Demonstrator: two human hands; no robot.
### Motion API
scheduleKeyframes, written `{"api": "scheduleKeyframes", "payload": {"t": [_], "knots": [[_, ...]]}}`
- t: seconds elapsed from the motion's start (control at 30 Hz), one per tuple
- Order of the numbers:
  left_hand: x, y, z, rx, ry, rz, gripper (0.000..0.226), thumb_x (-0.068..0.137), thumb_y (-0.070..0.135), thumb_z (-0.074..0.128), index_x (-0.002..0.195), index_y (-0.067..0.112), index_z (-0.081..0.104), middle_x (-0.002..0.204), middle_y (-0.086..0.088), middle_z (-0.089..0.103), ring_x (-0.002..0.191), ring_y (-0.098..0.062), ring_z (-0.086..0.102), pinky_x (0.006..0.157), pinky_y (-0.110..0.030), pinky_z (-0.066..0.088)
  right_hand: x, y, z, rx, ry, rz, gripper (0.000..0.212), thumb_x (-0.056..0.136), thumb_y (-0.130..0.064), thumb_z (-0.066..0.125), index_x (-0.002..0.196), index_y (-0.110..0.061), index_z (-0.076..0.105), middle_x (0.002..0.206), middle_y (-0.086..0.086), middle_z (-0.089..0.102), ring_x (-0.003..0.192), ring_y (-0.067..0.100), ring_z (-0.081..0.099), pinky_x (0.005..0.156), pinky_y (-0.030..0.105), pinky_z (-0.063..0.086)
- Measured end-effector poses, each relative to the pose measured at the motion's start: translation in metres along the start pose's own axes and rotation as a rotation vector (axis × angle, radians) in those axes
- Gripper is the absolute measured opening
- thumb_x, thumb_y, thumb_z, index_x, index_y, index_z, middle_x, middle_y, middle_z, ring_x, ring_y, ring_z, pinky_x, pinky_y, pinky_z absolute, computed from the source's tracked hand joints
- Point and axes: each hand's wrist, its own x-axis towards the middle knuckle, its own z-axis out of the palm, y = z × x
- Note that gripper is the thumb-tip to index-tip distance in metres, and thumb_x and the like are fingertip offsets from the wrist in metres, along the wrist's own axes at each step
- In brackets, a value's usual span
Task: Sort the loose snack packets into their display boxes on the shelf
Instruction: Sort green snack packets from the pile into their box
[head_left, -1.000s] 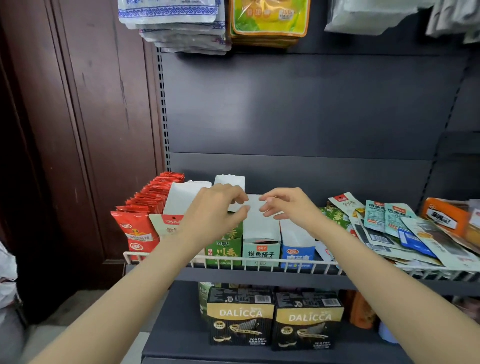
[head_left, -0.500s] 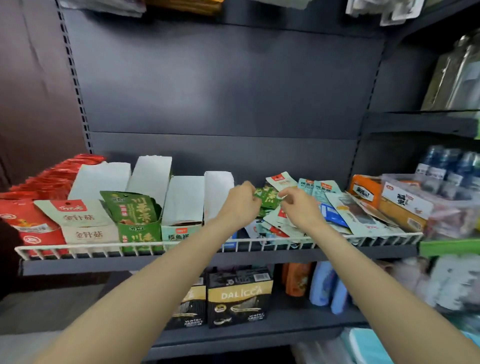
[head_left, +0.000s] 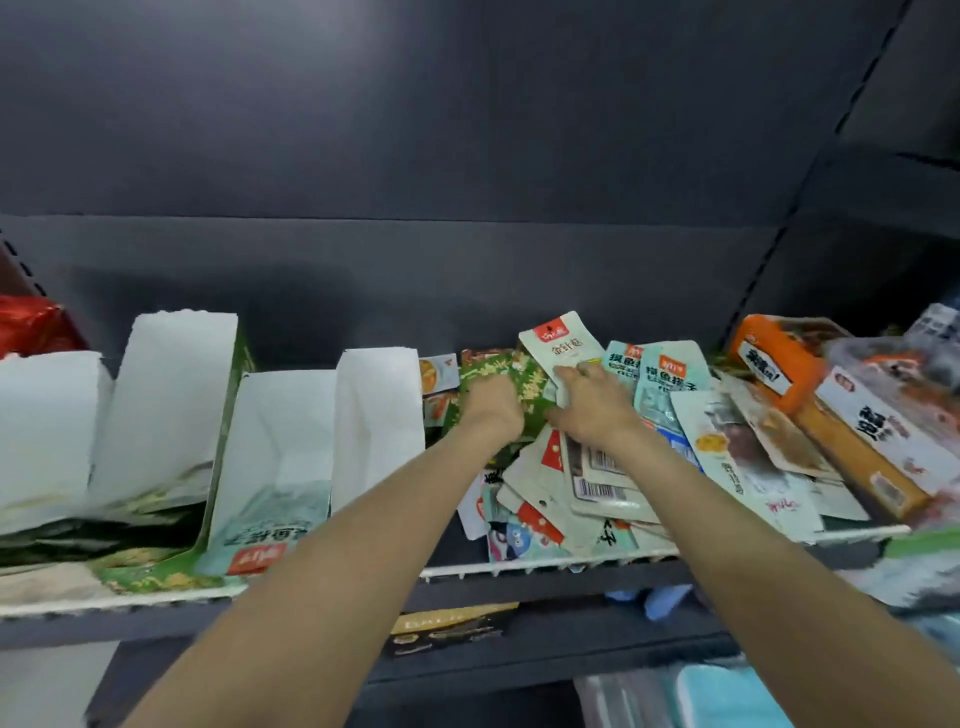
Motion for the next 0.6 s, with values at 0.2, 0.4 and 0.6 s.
{"api": "scheduleKeyframes", "payload": {"t": [0.2, 0.4, 0.6], "knots": [[0.006, 0.009, -0.019, -0.094, 0.000, -0.222, 0.024, 0.087, 0.015, 0.064, 0.103, -0.002, 0.062, 0.111, -0.017, 0.064, 0.106, -0.030, 0.060, 0.079, -0.030, 0.047, 0.006, 0.008, -0.021, 0.190, -0.137, 0.001, 0.062, 0.089, -0.023, 0.058, 0.145, -0.019, 0.032, 0.140, 0.013, 0.040, 0.130, 0.030, 0.037, 0.109, 0.042, 0.031], [-0.012, 0.029, -0.052, 0.080, 0.026, -0.192, 0.018, 0.087, -0.008, 0.047, 0.100, -0.007, 0.060, 0.106, -0.023, 0.064, 0.098, -0.035, 0.062, 0.075, -0.037, 0.050, 0.000, 0.019, -0.033, 0.305, -0.212, -0.049, 0.067, 0.089, -0.016, 0.059, 0.148, -0.016, 0.026, 0.143, 0.012, 0.038, 0.132, 0.027, 0.035, 0.110, 0.033, 0.029], [-0.040, 0.033, -0.102, 0.104, 0.137, 0.021, 0.006, 0.095, 0.002, 0.036, 0.095, 0.004, 0.041, 0.083, -0.023, 0.062, 0.074, -0.039, 0.060, 0.061, -0.041, 0.044, -0.012, -0.008, -0.081, 0.460, -0.107, -0.302, 0.081, 0.091, -0.005, 0.055, 0.149, -0.037, 0.009, 0.158, 0.000, 0.011, 0.144, 0.022, 0.009, 0.115, 0.035, 0.016]]}}
